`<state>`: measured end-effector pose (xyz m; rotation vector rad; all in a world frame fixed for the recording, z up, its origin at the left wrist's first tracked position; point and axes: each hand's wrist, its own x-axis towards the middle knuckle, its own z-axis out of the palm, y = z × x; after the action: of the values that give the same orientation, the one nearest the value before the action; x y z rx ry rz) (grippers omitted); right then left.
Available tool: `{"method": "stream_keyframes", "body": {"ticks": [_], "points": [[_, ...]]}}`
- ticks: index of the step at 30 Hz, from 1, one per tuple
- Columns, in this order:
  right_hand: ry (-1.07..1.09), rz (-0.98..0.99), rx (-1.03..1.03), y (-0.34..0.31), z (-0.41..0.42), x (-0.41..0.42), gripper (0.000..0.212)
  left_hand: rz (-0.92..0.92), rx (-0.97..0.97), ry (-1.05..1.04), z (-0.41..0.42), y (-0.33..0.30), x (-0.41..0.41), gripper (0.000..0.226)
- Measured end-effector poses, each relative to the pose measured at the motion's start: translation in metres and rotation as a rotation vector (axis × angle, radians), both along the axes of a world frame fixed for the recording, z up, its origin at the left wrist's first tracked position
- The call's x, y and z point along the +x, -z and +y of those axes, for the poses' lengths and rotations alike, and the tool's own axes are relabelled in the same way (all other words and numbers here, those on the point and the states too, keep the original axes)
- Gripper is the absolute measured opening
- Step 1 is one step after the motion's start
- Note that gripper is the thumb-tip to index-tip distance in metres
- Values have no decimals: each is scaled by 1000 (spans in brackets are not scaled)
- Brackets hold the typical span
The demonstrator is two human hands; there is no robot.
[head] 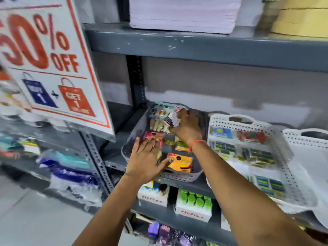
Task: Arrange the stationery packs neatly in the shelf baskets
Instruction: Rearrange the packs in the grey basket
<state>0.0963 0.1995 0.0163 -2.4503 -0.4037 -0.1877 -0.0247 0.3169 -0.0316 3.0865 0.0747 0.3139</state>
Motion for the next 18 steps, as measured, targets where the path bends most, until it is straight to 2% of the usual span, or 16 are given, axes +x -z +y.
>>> {"method": "stream_keyframes", "body": {"ticks": [4, 7, 10, 12, 16, 18], "points": [[-157, 81, -125, 15, 34, -1, 69, 0, -70, -49, 14, 8, -4, 102], [-193, 188, -231, 26, 50, -2, 75, -12, -113, -38, 15, 14, -3, 102], [-212, 338, -441, 27, 55, 1, 56, -39, -135, -29, 15, 15, -4, 106], [-257, 331, -419, 17, 58, -2, 51, -47, -156, -30, 14, 15, -4, 99], [-261, 403, -381, 13, 56, -2, 56, -47, -147, -40, 13, 16, -2, 94], [-272, 408, -433, 23, 57, 3, 46, -57, -155, -47, 13, 17, -1, 93]]}}
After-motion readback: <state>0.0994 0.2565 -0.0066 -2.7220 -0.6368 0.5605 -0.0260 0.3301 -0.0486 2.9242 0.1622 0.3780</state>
